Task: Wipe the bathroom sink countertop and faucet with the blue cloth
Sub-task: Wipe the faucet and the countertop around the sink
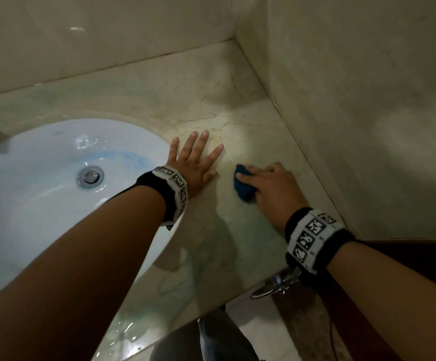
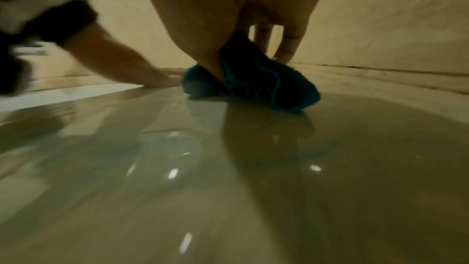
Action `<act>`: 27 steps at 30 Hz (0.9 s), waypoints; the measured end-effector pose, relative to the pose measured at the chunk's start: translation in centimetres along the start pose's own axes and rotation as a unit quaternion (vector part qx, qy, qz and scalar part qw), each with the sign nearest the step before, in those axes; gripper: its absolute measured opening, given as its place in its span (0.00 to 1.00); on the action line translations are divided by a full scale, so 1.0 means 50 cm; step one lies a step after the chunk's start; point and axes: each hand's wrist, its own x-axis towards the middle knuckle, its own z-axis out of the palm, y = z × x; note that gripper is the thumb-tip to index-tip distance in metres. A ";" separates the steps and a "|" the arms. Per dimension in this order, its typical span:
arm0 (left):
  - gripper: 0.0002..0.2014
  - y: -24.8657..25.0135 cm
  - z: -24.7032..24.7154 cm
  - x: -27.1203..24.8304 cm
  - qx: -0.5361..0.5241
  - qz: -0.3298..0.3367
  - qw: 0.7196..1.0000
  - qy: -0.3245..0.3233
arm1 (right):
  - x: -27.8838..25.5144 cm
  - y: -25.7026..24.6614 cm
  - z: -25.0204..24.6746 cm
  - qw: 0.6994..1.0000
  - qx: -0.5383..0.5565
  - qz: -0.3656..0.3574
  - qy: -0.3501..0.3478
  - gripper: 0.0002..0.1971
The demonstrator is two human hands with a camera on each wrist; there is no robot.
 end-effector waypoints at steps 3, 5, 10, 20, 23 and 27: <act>0.29 -0.002 -0.001 0.004 -0.006 0.001 1.000 -0.012 | 0.035 0.042 -0.014 0.994 0.026 0.103 0.021 0.29; 0.28 -0.004 -0.002 0.005 -0.011 0.002 1.000 -0.016 | 0.058 0.057 -0.020 0.986 0.033 0.161 0.022 0.30; 0.29 -0.003 0.004 0.006 -0.006 0.001 1.000 -0.002 | 0.091 0.026 -0.016 0.972 0.100 0.207 0.040 0.27; 0.28 0.010 -0.011 0.001 0.007 -0.015 0.999 -0.037 | 0.019 -0.049 0.015 0.993 -0.016 0.111 -0.034 0.31; 0.30 0.013 -0.026 -0.010 0.016 -0.008 0.998 -0.066 | -0.014 -0.080 0.031 0.996 -0.032 0.077 -0.044 0.32; 0.29 0.004 -0.026 -0.057 0.018 0.024 0.998 -0.062 | -0.050 -0.123 0.055 0.997 0.007 0.056 -0.044 0.31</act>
